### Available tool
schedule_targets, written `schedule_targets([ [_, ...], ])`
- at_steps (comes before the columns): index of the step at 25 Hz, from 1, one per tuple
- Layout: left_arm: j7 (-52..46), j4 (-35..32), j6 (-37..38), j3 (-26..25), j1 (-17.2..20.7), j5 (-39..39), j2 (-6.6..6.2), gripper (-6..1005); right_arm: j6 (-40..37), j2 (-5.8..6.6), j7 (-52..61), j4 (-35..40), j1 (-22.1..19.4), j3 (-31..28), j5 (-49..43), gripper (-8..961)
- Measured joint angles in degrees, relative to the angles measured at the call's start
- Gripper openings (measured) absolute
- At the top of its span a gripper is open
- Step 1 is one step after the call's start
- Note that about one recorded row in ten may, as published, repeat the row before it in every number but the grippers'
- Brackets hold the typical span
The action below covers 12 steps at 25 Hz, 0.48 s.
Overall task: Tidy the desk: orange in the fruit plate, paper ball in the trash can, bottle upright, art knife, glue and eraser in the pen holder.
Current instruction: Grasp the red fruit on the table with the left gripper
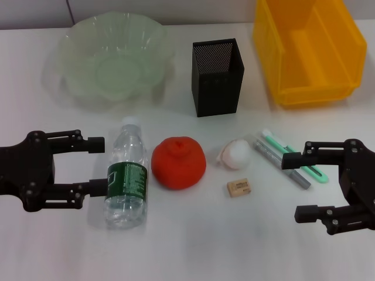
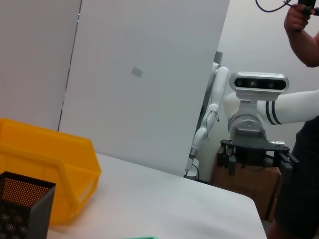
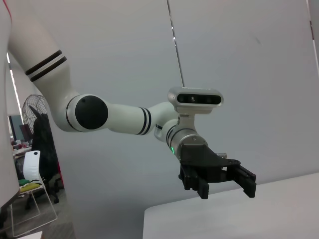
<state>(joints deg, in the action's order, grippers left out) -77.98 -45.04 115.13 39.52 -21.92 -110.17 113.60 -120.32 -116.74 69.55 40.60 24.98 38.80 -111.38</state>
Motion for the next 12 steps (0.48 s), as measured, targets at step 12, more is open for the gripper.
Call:
schedule_targets([
  [12,-2.7,-0.3,-0.2,0.8,-0.3,0.2,0.24,769,1.2,-0.57,0.1,-0.1,0.1,-0.2,-0.1,760],
])
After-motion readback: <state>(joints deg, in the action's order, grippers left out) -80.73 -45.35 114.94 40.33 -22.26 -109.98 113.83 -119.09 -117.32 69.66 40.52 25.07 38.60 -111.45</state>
